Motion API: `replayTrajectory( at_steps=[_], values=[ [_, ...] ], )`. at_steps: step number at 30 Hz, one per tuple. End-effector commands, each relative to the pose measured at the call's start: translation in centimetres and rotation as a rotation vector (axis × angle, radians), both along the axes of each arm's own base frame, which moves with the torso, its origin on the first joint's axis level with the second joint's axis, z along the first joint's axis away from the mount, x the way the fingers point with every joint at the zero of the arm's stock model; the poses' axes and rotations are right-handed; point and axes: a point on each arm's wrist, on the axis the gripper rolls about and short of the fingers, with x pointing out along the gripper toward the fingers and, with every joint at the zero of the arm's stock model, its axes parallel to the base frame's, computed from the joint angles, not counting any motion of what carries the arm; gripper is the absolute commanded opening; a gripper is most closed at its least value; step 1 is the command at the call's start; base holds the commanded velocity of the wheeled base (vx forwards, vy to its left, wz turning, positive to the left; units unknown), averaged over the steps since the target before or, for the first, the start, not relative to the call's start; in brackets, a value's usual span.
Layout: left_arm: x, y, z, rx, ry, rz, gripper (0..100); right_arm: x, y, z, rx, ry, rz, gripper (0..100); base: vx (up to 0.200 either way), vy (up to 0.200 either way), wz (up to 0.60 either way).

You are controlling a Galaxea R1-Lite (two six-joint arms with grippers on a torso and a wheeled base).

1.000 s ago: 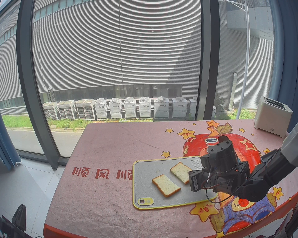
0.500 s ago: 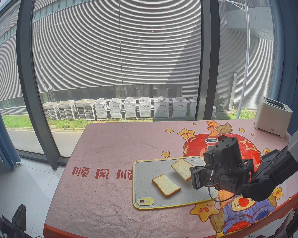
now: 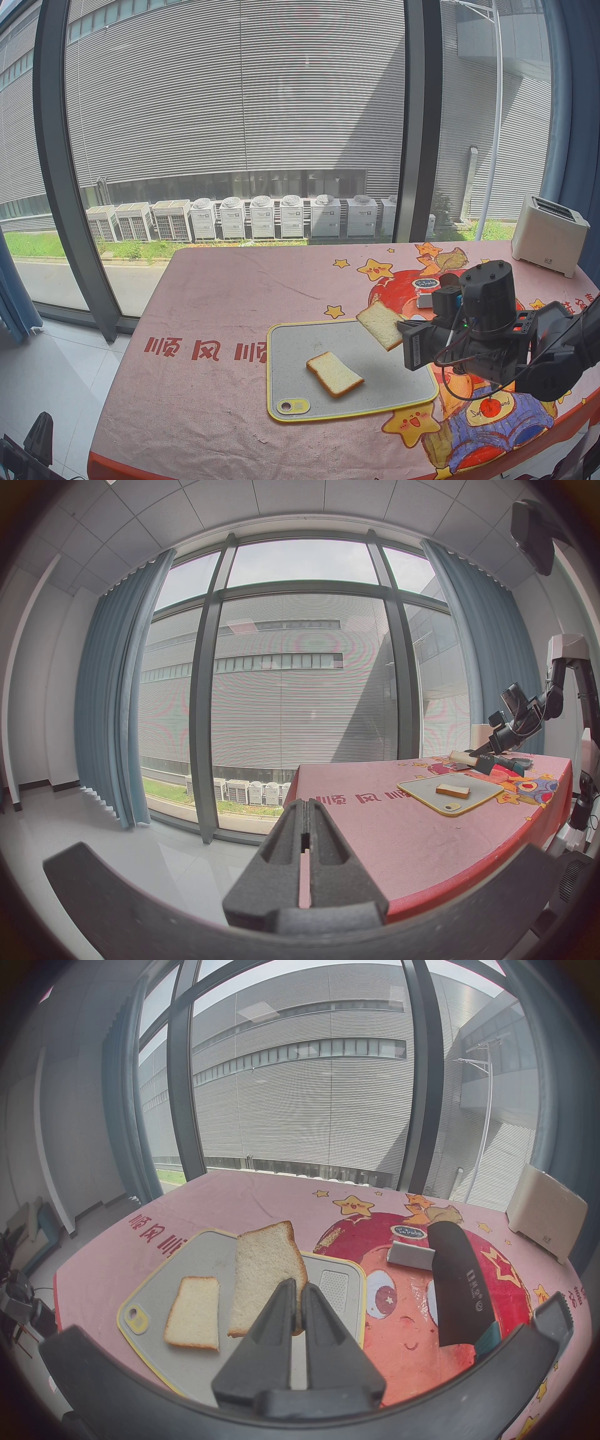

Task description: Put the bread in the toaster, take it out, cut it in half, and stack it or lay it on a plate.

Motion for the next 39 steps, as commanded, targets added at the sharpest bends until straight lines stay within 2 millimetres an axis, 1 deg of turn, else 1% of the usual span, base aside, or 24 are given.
replayTrajectory(
  at_steps=[1,7,10,11,14,17,21,23,26,39],
  values=[
    [0.0,0.0,-0.5,0.000,0.002,0.000,0,-0.7,-0.6,1.6,0.037,-0.047,-0.004,0,0.000,0.000,0.00],
    [0.0,0.0,-0.5,0.000,0.002,0.001,0,-2.6,-2.1,2.3,0.056,-0.062,-0.007,0,0.000,0.000,0.00],
    [0.0,0.0,-0.5,-0.001,0.000,0.000,0,-3.8,-3.3,2.6,0.066,-0.070,-0.019,0,0.000,0.000,0.00],
    [0.0,0.0,-0.5,-0.001,0.000,0.001,0,-4.2,-3.9,2.9,0.075,-0.080,-0.035,0,0.000,0.000,0.00],
    [0.0,0.0,-0.5,0.000,0.000,0.000,0,-6.2,-5.6,3.5,0.095,-0.106,-0.046,0,0.000,0.000,0.00],
    [0.0,0.0,-0.5,0.000,0.002,0.000,0,-8.0,-7.1,3.7,0.107,-0.126,-0.049,0,0.000,0.000,0.00],
    [0.0,0.0,-0.5,0.000,0.000,0.001,0,-9.6,-8.2,3.5,0.126,-0.134,-0.040,0,0.000,0.000,0.00],
    [0.0,0.0,-0.5,-0.001,0.000,0.001,0,-9.7,-8.4,3.0,0.103,-0.122,-0.054,0,0.000,0.000,0.00],
    [0.0,0.0,-0.5,0.000,0.002,0.000,0,-10.0,-8.5,2.8,0.092,-0.123,-0.044,0,0.000,0.000,0.00],
    [0.0,0.0,-0.5,0.000,0.000,0.001,0,-10.6,-8.6,3.9,0.137,-0.168,-0.026,0,0.000,0.000,0.00]
  ],
)
